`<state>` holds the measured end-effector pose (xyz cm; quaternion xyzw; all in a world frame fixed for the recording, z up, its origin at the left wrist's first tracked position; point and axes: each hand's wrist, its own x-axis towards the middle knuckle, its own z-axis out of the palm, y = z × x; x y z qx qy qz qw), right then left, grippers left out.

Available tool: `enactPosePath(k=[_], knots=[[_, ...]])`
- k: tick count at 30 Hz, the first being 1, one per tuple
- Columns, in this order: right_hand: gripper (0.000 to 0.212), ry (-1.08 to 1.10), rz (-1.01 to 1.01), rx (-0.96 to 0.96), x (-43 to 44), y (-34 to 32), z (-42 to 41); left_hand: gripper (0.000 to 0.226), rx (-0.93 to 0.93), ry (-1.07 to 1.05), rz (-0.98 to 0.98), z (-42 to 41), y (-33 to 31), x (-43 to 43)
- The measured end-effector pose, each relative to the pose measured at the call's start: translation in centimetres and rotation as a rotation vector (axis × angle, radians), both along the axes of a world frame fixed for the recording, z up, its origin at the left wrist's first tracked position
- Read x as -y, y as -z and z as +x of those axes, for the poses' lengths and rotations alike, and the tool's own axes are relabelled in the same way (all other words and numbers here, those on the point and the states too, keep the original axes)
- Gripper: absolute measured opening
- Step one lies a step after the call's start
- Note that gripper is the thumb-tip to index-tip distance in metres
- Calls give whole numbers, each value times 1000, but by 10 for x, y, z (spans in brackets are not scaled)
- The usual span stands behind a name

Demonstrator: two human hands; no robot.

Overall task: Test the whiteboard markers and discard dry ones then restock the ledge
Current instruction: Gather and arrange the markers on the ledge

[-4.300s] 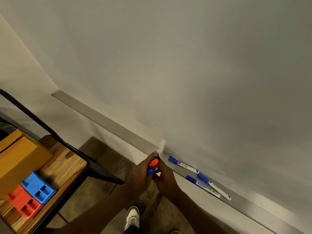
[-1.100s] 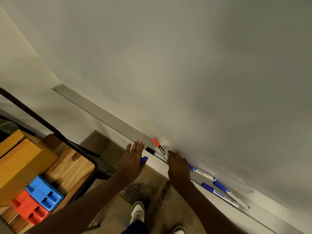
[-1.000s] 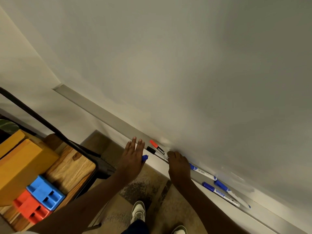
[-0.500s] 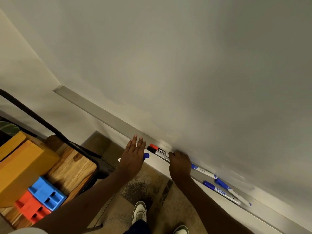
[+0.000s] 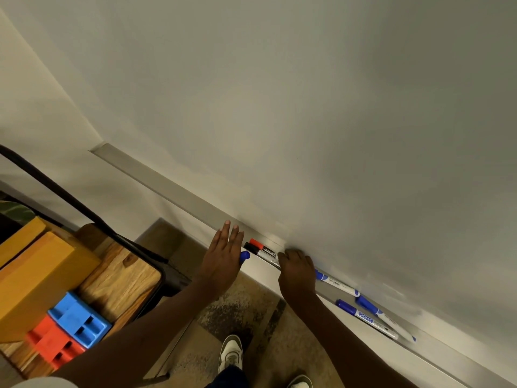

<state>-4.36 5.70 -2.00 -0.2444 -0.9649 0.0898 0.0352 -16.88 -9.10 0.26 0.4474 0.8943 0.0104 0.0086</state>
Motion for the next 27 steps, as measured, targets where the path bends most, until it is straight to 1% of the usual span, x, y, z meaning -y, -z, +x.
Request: enactPosePath(k=[2,4,6,8,9,10,12,15,17,18,20,21,24,27], knots=[[45,-10,-78,-58,10,-3,-4,84,19,-4,68,1,-1,-2],[46,-80,-155,-130,21,-6,-8,80,48,1,133,3,-4,-4],[53,-137,-342,-238,30,-11,-10,76,86,10,185,6,-8,-6],[58,-124,-584,-325,38,-17,-11,73,117,23,234,10,-13,-9],[58,-107,-680,-336,41,-21,-11,71,124,30,251,11,-14,-10],[57,-94,-743,-337,44,-25,-12,70,134,36,268,14,-17,-11],[49,-72,-796,-347,47,-32,-12,71,181,39,311,17,-22,-14],[32,-21,-774,-362,46,-37,-10,72,227,21,365,23,-28,-19],[23,1,-745,-344,46,-38,-9,80,223,5,337,25,-27,-19],[19,2,-714,-336,45,-39,-9,86,198,-6,310,25,-25,-17],[15,-1,-557,-296,39,-41,-10,98,133,-24,240,23,-19,-12],[14,19,-479,-259,35,-43,-10,100,118,-39,219,21,-16,-9],[20,99,-347,-148,21,-44,-6,101,134,-74,169,15,-6,2],[33,46,-187,-36,12,-42,-3,101,145,-97,51,8,5,11]])
